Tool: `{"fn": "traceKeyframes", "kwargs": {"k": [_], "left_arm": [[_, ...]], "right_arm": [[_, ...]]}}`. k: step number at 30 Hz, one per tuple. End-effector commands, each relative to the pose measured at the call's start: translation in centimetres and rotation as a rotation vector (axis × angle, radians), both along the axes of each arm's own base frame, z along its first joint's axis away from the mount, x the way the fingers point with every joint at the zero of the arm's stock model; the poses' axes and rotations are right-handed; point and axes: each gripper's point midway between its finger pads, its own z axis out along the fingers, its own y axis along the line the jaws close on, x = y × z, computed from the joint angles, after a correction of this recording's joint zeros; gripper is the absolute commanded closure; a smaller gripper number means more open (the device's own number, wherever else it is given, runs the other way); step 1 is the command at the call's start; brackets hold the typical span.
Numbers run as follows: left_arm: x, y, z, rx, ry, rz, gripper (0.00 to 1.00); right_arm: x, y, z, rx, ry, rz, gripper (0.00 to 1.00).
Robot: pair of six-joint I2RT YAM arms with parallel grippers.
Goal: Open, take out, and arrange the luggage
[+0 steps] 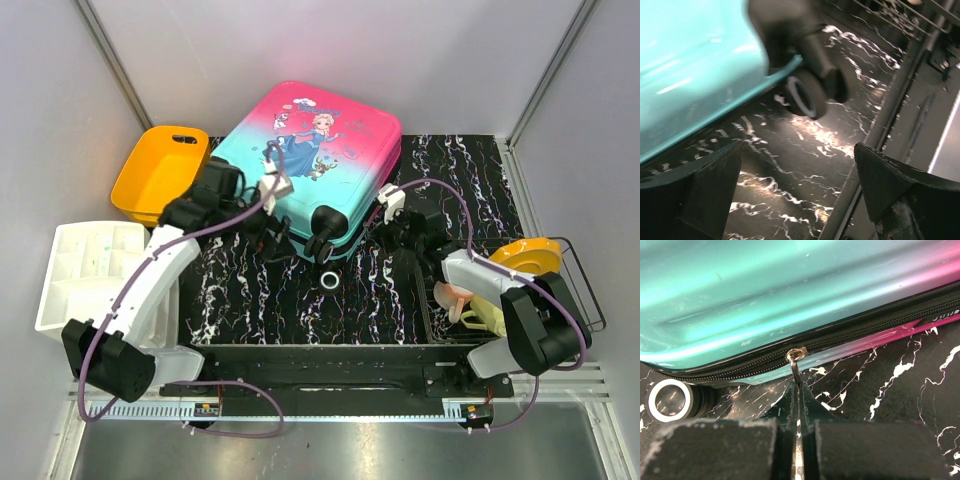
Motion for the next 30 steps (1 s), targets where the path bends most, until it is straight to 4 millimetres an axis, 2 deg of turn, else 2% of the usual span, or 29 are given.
{"fn": "traceKeyframes", "kwargs": {"k": [1,4,9,14,22,26,30], "left_arm": [[-1.4,-2.9,-0.6,-0.028,-0.007,-0.032,0.04],[-1.3,-3.8,-1.2,-0.057,0.038,-0.025,0.04],[0.1,-3.8,-1.2,-0.044,0.019,0.008,0.05],[0.3,-3.8,-1.3,-0.044,0.019,0.016,0.05],[-0.5,-4.2,-1.7,-0.067,0.023,0.018,0.03],[0.2,-4.9,-1.2,-0.078,-0.007,0.064,0.02],[0.1,-6.2,-1.6,-0.076,-0.010,0.082,0.03]], "right_arm": [[1.6,1.7,3.5,0.084,-0.076,0.040,1.00],[2.2,1.9,3.7,0.097,-0.099,0.036,1.00],[2.8,2.6,3.7,0.129,-0.111,0.044,1.00],[3.2,3.2,3.9,0.159,-0.137,0.065,1.00],[2.6,3.9,3.5,0.189,-0.120,0.110,0.89],[2.2,4.1,3.6,0.204,-0.120,0.120,0.85],[2.4,3.8,3.7,0.188,-0.136,0.105,1.00]]}}
